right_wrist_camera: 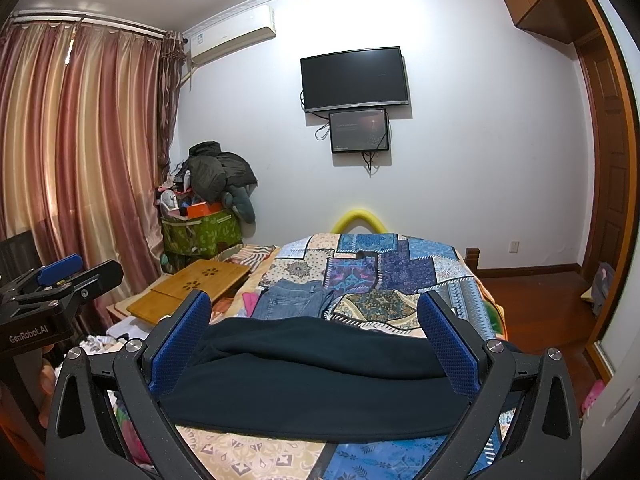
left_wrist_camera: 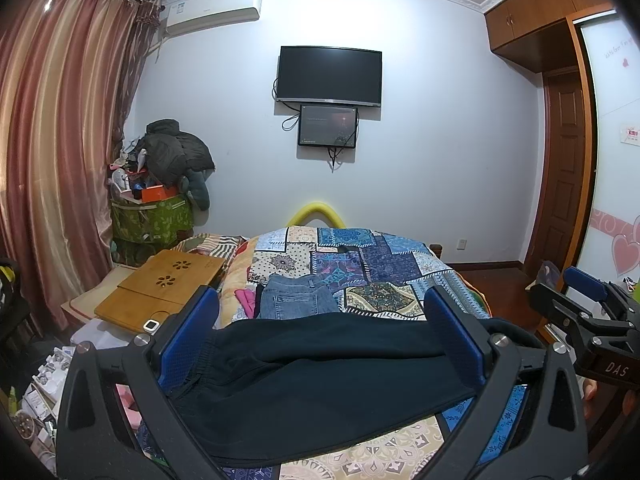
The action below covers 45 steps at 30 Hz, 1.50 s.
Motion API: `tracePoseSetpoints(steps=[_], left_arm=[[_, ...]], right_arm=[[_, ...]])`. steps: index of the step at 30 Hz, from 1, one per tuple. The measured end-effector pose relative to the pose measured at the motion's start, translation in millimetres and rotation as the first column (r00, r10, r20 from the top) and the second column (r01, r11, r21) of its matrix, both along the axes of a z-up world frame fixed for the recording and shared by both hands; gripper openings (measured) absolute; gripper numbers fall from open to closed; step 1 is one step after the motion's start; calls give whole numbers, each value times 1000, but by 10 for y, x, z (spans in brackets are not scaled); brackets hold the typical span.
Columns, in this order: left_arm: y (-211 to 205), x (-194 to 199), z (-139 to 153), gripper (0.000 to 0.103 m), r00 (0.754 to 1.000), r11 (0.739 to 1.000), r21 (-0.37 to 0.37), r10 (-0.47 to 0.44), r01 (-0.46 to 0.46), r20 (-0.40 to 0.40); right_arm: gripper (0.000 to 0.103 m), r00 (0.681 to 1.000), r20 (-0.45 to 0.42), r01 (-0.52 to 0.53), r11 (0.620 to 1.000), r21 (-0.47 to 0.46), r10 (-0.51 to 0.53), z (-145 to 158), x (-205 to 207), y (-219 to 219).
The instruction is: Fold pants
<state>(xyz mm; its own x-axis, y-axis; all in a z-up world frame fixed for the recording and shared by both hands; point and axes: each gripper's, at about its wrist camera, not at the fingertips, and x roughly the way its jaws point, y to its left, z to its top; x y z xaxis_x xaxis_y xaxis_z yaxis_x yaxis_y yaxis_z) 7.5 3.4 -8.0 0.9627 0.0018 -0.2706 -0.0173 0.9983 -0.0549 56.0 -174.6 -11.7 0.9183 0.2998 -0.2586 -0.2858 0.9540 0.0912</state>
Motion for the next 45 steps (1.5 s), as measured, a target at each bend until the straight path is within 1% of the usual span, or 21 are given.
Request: tracePoseSetpoints(steps=[34,45], left_arm=[[-47,-19,32,103,1000,1000,8,2,-2,0],[-148,-4,89,103,1000,1000,18,-1,1,2]], right_arm=[[102,1000,2,2,1000,-4,-2,10,12,-4],[102,1000,-3,2,1000,-6,-2,2,11,-12]])
